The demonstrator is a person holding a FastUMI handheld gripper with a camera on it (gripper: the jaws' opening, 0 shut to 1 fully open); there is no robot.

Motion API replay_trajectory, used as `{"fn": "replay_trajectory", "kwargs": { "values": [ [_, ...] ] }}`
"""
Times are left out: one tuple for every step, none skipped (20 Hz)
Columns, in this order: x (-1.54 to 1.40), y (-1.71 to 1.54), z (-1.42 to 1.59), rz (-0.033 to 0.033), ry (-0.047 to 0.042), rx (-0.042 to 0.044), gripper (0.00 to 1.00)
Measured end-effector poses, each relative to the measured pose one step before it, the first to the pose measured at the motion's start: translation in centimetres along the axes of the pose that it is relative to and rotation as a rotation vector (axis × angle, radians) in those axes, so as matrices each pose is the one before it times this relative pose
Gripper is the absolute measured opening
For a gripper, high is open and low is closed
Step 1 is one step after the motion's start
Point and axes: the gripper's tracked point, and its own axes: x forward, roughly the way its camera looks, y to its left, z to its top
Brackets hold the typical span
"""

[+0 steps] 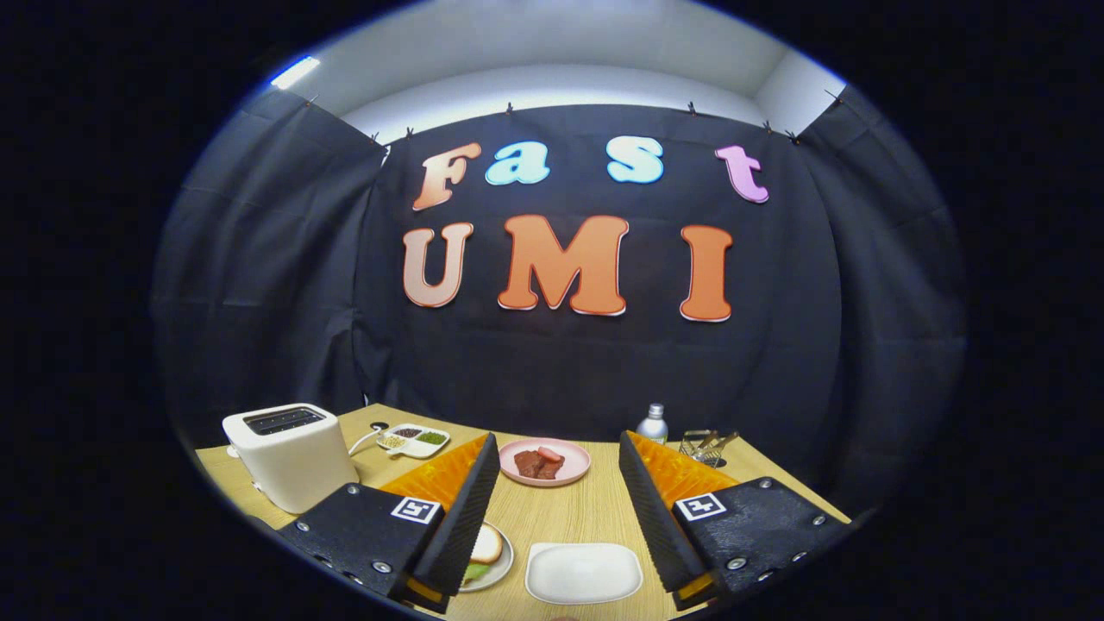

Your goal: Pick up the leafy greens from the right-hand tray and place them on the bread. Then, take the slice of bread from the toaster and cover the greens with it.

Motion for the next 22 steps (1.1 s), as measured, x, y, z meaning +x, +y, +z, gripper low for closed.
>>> {"fn": "replay_trajectory", "kwargs": {
  "values": [
    [-0.397,0.221,0.767,0.01140,-0.02688,0.00304,0.85],
    [-0.299,0.201,0.455,0.00888,-0.01751,-0.00007,0.86],
    [-0.313,-0.066,0.339,0.00124,-0.01240,-0.00524,0.86],
    [-0.095,-0.287,0.035,-0.01013,-0.01128,-0.00483,0.87],
    [-0.234,-0.231,0.290,-0.00825,-0.01279,-0.00788,0.89],
    [-0.230,-0.223,0.317,-0.01227,-0.01241,-0.00043,0.89],
    [-0.228,-0.037,0.294,-0.00261,-0.01273,0.00341,0.89],
    [-0.310,0.205,0.392,0.00094,-0.01552,0.00831,0.90],
    [-0.166,0.173,0.383,0.00775,-0.01778,0.00675,0.90],
    [-0.215,0.218,0.342,0.00578,-0.01422,0.00226,0.90],
    [-0.205,0.144,0.197,0.00508,-0.00976,-0.00505,0.90],
    [-0.172,0.131,0.169,0.00008,-0.00628,-0.00923,0.89],
    [-0.141,0.162,0.020,0.00010,-0.00429,-0.00790,0.89],
    [-0.034,0.291,-0.035,0.00236,0.00054,-0.00236,0.89],
    [-0.216,0.440,-0.015,0.00923,0.00253,0.00029,0.90],
    [-0.030,0.314,-0.076,0.00721,0.00164,0.00393,0.90],
    [0.087,0.257,-0.177,0.00622,0.00229,0.00407,0.90],
    [-0.034,0.217,-0.172,0.00177,0.00429,0.00317,0.90],
    [0.056,0.007,-0.349,-0.00370,0.00250,0.00054,0.90],
    [0.137,-0.013,-0.142,-0.00692,-0.00113,0.00157,0.91],
    [-0.030,0.017,-0.080,-0.00399,0.00342,0.00249,0.92],
    [-0.026,0.095,-0.072,-0.00084,0.00361,0.00427,0.92]
  ]
}}
